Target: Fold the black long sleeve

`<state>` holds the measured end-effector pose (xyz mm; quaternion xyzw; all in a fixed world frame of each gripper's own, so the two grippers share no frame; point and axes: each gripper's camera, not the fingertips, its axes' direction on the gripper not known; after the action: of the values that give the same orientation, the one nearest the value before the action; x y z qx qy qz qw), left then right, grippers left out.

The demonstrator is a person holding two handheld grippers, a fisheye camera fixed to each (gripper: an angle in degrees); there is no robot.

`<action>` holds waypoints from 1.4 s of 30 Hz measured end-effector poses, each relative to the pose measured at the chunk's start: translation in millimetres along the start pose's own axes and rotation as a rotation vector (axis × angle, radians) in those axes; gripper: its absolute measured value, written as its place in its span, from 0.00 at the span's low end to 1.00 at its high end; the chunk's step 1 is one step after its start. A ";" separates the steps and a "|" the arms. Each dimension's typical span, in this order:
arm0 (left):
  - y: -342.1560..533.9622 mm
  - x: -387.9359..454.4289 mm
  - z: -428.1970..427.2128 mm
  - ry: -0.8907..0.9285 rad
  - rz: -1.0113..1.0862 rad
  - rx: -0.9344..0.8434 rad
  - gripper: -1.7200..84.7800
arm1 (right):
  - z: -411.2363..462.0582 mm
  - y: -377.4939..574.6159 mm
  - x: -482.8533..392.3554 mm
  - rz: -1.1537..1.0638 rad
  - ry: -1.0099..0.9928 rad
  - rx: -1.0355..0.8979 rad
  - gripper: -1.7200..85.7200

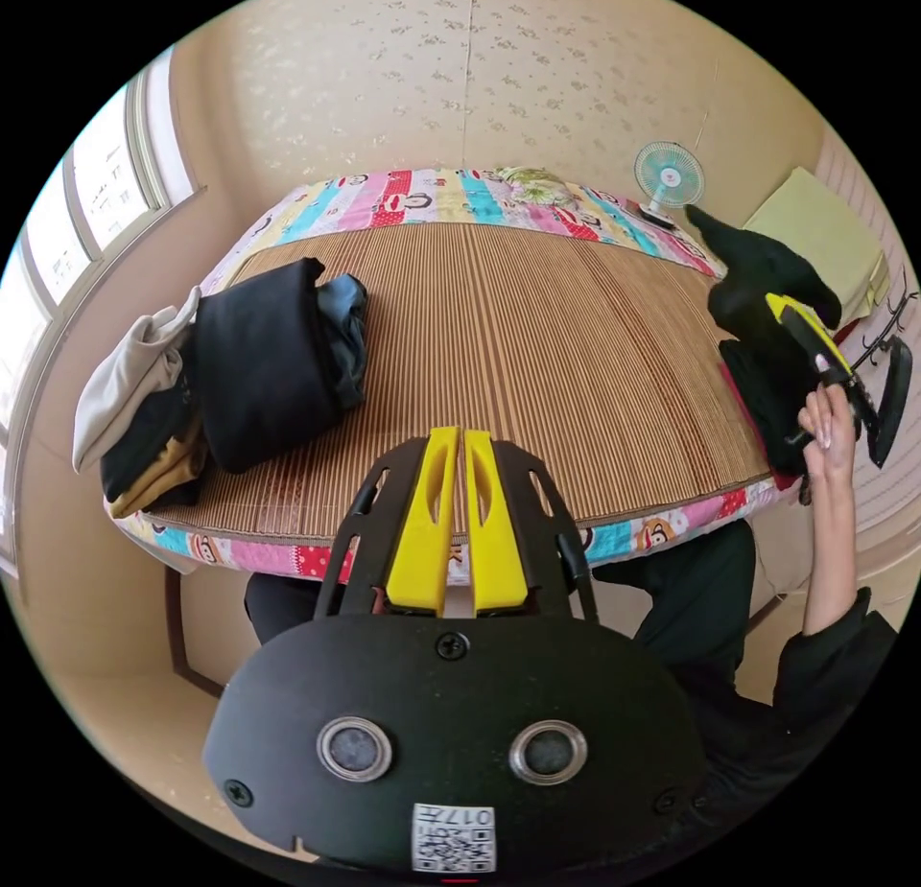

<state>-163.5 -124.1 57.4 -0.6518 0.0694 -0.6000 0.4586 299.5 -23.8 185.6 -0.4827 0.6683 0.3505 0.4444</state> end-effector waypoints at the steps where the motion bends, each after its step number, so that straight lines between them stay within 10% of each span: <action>1: -0.9 -0.6 1.7 0.001 -0.002 -0.003 0.01 | 16.2 4.4 -12.8 -0.022 -0.090 -0.038 0.05; 4: -6.6 -4.5 9.8 0.017 -0.010 -0.026 0.01 | 77.3 23.6 -68.3 -0.093 -0.245 -0.229 0.05; 11: -20.8 -11.9 31.4 0.045 -0.026 -0.058 0.02 | 98.4 2.3 -18.5 0.081 0.102 -0.184 0.09; 15: -32.3 -14.6 50.9 0.068 -0.029 -0.085 0.03 | 192.9 32.8 32.5 0.118 0.036 -0.662 0.10; 24: -79.6 -57.7 82.3 0.200 -0.025 -0.074 0.08 | 133.5 62.5 -6.4 -0.044 0.068 -0.807 0.05; 32: -202.6 -66.2 155.1 0.121 0.255 -0.158 0.13 | 95.5 40.1 86.3 0.210 -0.165 -0.675 0.03; 36: -222.2 -83.6 239.6 0.166 0.242 -0.593 0.18 | 84.5 25.6 115.6 0.182 -0.105 -0.636 0.03; 42: -196.0 -88.7 227.5 0.159 0.274 -0.482 0.08 | 78.8 23.6 145.3 0.135 0.037 -0.530 0.06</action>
<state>-85.2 161.4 159.2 -0.6774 0.3333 -0.5477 0.3606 276.9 5.2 22.8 -0.5429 0.5919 0.5331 0.2660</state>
